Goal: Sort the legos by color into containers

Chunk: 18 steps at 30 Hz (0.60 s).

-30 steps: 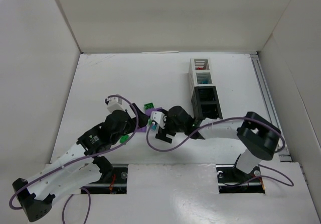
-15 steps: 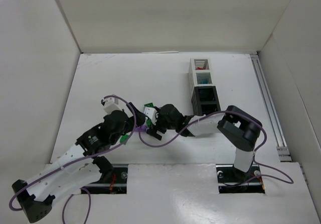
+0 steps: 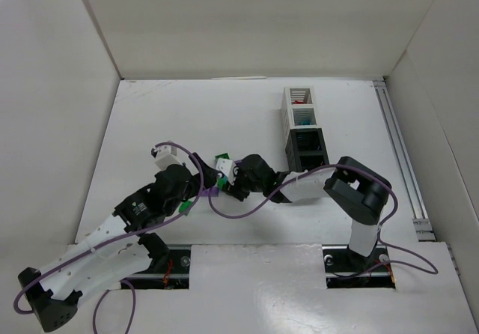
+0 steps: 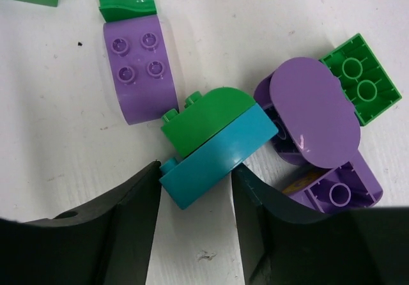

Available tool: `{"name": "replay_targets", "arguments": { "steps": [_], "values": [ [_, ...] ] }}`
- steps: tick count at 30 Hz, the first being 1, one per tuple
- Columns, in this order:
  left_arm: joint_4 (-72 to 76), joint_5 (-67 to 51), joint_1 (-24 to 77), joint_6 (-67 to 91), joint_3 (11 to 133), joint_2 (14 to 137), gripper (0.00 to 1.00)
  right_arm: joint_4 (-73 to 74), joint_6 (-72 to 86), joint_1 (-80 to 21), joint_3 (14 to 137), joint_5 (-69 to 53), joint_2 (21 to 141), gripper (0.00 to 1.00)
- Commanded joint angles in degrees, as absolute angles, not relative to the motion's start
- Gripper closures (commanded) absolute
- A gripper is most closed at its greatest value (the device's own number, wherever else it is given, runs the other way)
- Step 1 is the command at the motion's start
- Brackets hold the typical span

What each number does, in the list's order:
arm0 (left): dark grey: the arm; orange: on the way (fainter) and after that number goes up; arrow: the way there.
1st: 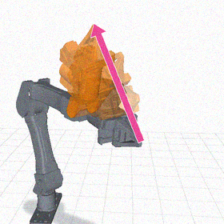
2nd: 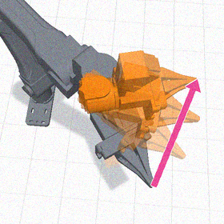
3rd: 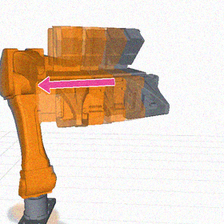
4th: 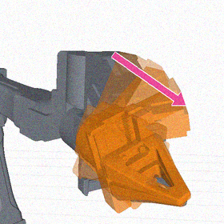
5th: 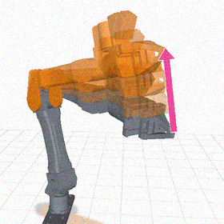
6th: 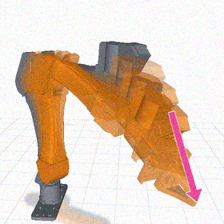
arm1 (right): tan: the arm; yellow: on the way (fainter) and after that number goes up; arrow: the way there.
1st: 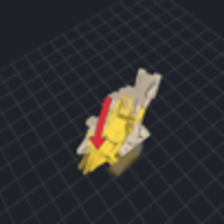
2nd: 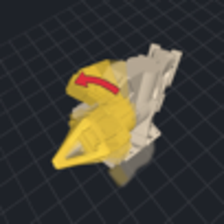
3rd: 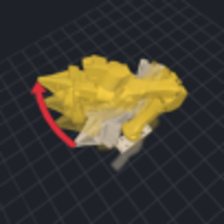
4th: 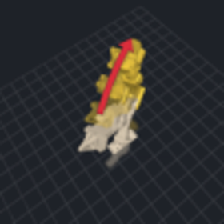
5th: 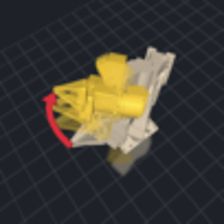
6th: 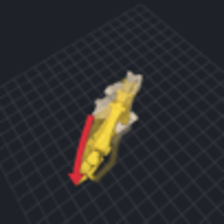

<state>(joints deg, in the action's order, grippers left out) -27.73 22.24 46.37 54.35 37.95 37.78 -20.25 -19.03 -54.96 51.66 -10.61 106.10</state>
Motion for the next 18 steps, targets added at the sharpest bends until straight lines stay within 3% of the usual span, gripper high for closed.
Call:
{"name": "replay_targets", "arguments": {
  "steps": [1,3,12,18],
  "values": [
    [-28.5,21.4,46.6,54.3,37.6,37.8,0.00,-20.5,-15.7,-54.4,50.5,-6.9,105.6,0.48],
    [-28.5,21.4,46.6,54.3,37.6,38.3,0.00,-20.5,-15.0,-54.4,50.5,-5.4,105.6,0.49],
    [-28.4,20.2,46.6,54.3,38.1,38.8,0.00,-20.5,-15.5,-54.4,47.9,-3.7,99.6,0.78],
    [-24.3,18.5,46.6,52.4,37.4,39.9,0.00,-20.0,-17.4,-54.4,44.8,-4.5,91.8,0.88]
  ]
}}
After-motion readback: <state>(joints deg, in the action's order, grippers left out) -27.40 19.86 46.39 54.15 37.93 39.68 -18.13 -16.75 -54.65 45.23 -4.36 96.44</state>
